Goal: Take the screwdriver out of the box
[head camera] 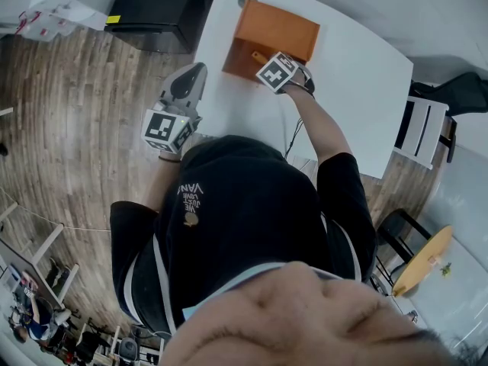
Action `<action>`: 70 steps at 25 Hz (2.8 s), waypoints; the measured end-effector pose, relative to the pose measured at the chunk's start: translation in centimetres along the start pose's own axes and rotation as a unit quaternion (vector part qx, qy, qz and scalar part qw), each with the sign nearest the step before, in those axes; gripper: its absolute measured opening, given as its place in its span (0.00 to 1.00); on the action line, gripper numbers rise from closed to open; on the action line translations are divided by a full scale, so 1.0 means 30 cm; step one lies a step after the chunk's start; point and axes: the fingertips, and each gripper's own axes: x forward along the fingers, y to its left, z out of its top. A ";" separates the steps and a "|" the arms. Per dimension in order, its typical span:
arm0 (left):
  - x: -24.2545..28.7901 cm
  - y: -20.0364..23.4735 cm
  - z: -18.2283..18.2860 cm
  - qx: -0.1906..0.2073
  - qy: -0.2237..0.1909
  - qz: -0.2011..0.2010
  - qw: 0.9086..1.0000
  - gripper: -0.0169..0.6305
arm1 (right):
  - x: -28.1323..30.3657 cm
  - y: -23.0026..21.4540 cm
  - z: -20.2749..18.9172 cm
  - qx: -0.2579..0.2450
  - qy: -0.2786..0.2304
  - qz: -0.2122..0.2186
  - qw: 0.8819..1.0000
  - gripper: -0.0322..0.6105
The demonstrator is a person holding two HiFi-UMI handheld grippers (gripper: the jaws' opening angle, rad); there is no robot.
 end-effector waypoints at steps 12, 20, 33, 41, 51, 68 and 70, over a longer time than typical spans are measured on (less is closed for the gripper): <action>0.006 0.007 0.005 0.001 0.002 -0.007 1.000 0.05 | -0.015 -0.004 0.018 0.011 -0.020 -0.012 1.000 0.19; 0.010 -0.012 0.007 0.004 -0.001 -0.025 1.000 0.05 | -0.068 0.006 0.042 0.010 -0.051 -0.025 0.998 0.19; 0.029 -0.034 0.021 0.011 -0.001 -0.058 0.998 0.05 | -0.187 -0.013 0.080 0.053 -0.119 -0.061 0.990 0.19; 0.038 -0.062 0.034 0.018 -0.003 -0.082 0.996 0.05 | -0.257 -0.019 0.074 0.086 -0.150 -0.084 0.981 0.19; 0.051 -0.090 0.043 0.026 -0.002 -0.112 0.993 0.05 | -0.389 -0.020 0.097 0.118 -0.213 -0.122 0.962 0.19; 0.050 -0.130 0.058 0.037 -0.003 -0.142 0.989 0.05 | -0.591 0.016 0.088 0.182 -0.303 -0.165 0.921 0.19; 0.051 -0.132 0.062 0.039 -0.004 -0.144 0.989 0.05 | -0.622 0.020 0.088 0.187 -0.314 -0.170 0.915 0.19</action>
